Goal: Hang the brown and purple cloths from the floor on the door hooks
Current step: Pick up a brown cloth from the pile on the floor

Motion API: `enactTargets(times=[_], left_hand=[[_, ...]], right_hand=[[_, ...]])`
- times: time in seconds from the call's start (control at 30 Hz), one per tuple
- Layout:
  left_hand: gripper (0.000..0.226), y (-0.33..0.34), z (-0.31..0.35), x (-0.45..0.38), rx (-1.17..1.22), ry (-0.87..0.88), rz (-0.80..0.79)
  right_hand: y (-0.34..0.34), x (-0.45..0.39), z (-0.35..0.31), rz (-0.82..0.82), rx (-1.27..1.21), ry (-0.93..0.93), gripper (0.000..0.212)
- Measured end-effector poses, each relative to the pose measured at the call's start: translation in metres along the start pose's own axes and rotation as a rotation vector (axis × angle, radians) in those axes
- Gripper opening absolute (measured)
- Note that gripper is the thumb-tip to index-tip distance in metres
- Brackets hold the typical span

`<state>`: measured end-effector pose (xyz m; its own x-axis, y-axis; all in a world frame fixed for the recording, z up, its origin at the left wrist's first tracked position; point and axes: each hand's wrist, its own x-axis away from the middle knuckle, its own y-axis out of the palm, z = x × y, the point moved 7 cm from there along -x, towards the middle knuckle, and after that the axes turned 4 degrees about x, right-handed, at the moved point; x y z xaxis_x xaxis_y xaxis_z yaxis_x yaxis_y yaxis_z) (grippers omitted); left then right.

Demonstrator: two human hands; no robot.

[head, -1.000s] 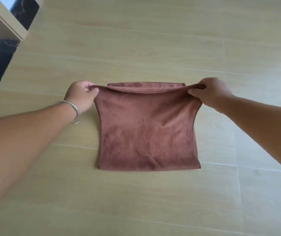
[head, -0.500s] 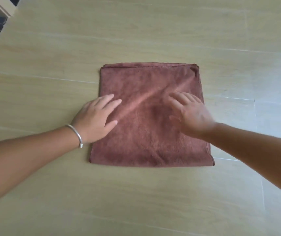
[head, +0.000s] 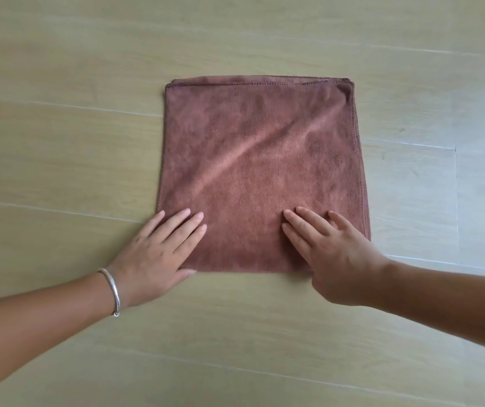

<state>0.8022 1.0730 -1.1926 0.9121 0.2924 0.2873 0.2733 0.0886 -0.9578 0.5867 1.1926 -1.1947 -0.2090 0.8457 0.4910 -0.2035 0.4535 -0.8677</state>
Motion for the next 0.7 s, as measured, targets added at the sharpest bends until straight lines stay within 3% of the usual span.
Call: enactTargets(times=[0.07,0.2,0.4,0.7], left_hand=[[0.057,-0.001,0.001,0.000,-0.007,0.004,0.032],[0.064,-0.002,0.005,-0.005,0.013,-0.028,-0.006],[0.068,-0.022,-0.010,-0.016,0.050,-0.308,-0.361],[0.079,-0.185,-0.020,0.015,0.194,-0.408,-0.338]], right_hand=[[0.006,0.000,0.001,-0.021,0.031,0.049,0.070],[0.010,-0.005,-0.004,-0.059,0.029,0.135,0.061],[-0.033,0.014,0.026,0.014,-0.274,0.305,0.047],[-0.177,0.107,0.068,0.045,-0.336,0.419,0.034]])
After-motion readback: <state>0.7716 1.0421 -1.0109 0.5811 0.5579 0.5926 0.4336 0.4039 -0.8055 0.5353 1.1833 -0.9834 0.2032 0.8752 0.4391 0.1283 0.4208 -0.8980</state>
